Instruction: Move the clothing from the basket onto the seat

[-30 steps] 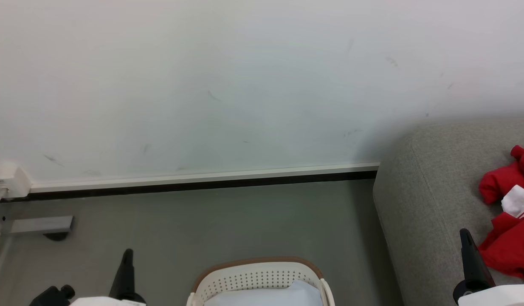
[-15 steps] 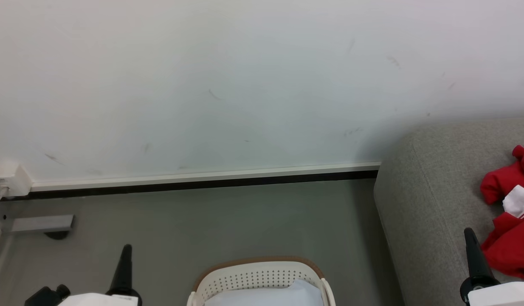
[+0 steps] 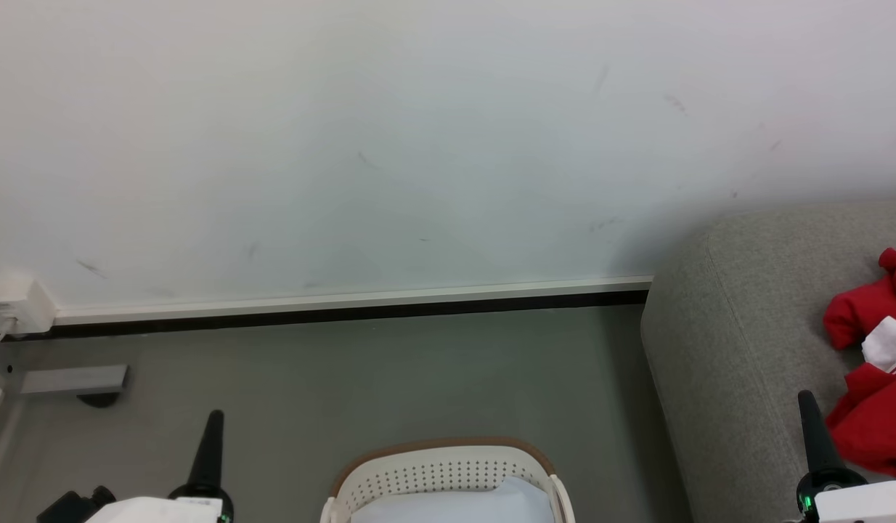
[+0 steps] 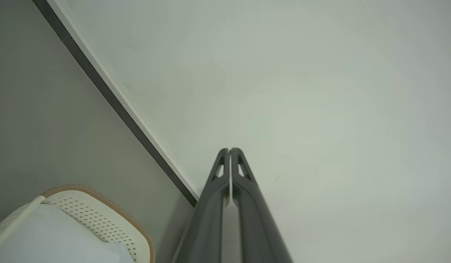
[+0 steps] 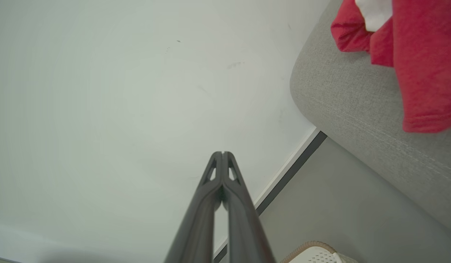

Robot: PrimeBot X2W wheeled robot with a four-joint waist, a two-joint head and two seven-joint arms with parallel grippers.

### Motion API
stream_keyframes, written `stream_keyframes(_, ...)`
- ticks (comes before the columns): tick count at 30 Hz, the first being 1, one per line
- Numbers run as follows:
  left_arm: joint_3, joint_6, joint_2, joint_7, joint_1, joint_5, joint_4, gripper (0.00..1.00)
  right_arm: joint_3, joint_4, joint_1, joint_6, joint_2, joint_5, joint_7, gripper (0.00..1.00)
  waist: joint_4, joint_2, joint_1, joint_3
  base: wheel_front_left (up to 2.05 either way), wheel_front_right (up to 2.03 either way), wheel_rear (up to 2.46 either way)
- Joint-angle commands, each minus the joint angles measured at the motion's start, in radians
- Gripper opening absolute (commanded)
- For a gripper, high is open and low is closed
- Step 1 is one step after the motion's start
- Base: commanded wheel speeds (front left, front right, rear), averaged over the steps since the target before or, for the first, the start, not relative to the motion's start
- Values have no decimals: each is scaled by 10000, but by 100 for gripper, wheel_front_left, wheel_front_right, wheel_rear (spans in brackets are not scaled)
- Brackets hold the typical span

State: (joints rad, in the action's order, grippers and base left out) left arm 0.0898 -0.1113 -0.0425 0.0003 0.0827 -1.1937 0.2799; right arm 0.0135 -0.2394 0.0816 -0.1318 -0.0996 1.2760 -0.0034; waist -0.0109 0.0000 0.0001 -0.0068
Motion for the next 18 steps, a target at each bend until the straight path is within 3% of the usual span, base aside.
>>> stream_keyframes(1, 50, -44, -89, 104, 177, -272, -121, 0, 112, 38, 236, 11, -8, 272, 64, 0, 4, 0, 0, 3, 0, 0, 0)
stream_keyframes(18, 134, -124, -99, 499, 221, -1776, -215, 0, 442, 5, 259, 14, 172, 1468, 474, 0, 38, 0, 0, 34, 0, 0, 0)
